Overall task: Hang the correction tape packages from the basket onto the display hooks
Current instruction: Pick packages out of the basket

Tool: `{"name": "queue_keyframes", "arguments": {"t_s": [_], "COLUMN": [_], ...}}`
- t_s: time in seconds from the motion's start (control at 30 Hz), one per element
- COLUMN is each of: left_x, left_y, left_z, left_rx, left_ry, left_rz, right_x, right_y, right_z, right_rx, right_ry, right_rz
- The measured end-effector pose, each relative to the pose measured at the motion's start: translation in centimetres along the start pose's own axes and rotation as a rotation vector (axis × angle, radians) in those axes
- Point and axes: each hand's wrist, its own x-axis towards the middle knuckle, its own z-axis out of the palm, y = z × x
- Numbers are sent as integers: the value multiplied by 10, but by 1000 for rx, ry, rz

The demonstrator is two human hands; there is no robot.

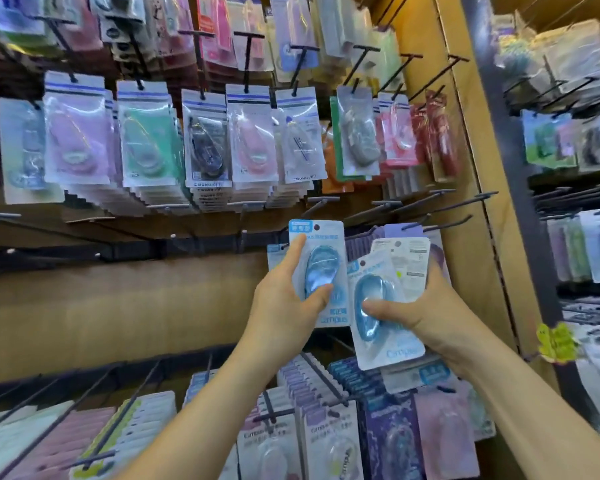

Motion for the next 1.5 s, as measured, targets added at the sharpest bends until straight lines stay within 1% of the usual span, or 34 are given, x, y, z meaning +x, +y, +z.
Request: {"name": "queue_keyframes", "arguments": {"t_s": [0.1,0.27,0.37,0.53,0.57,0.63,0.67,0.7,0.73,0.8,0.83,0.9,0.93,1.0,1.07,1.13,1.2,1.27,1.37,1.43,1.5], "left_x": [3,12,22,36,35,29,22,13,2,-19,-25,-31,-32,-33,-35,-36,-37,-37,-39,-40,-41], "left_y": [0,-5,-13,-18,-17,-10,-5,1,9,22,23,20,19,19,18,18,17,19,22,26,28], "left_z": [-4,-1,2,5,4,2,2,4,7,16,20,25,26,27,29,31,33,34,32,31,32], "left_rx": [109,152,300,319,367,482,453,345,191,-92,-200,-352,-396,-450,-506,-535,-528,-531,-606,-671,-684], "left_ry": [28,79,94,44,36,88,112,105,44,-154,-196,-147,-121,-123,-167,-191,-173,-127,-46,-35,-48], "left_rz": [29,-100,-149,-256,-271,-239,-199,-171,-172,-224,-246,-281,-303,-358,-407,-427,-415,-404,-381,-357,-336], "right_x": [2,2,4,5,5,6,6,6,6,5,4,0,-2,-4,-8,-11,-12,-17,-25,-28,-29], "right_y": [1,-1,3,5,5,6,6,5,6,7,7,7,8,11,13,14,14,11,12,16,20], "right_z": [1,4,2,-2,-2,0,1,3,5,9,12,17,19,23,27,31,32,29,18,13,11], "right_rx": [-38,-89,-51,14,40,103,141,178,208,262,297,365,390,390,303,247,291,312,187,237,290], "right_ry": [-40,-46,-50,-54,-53,-55,-61,-70,-82,-108,-117,-99,-60,66,161,176,112,-4,-132,-179,-201], "right_rz": [-44,-88,-96,-110,-109,-94,-83,-74,-69,-70,-71,-61,-54,-39,-105,-164,-191,-200,-219,-153,-113]}}
